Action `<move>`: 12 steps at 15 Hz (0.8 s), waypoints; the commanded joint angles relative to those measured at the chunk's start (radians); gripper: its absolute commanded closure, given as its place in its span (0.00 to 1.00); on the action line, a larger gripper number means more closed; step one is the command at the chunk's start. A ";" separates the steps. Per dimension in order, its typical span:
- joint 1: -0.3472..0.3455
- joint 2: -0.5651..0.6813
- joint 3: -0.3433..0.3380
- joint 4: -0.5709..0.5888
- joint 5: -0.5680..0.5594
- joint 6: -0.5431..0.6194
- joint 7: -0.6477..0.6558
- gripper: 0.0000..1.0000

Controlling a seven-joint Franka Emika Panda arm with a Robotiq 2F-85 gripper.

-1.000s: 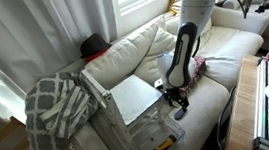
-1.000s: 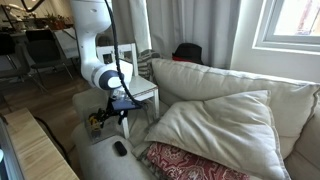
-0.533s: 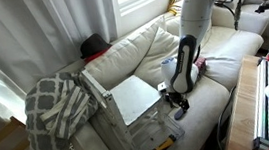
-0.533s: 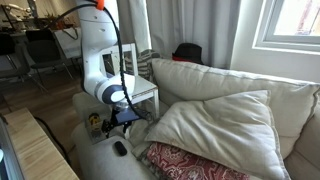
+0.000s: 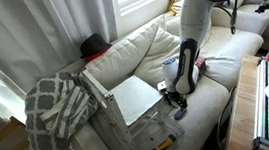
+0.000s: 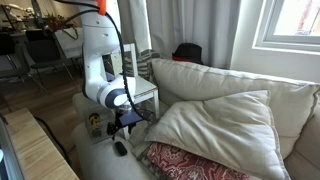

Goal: Put the black remote on the white chair

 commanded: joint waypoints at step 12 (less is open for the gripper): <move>0.024 0.078 0.005 0.104 -0.017 -0.199 0.105 0.00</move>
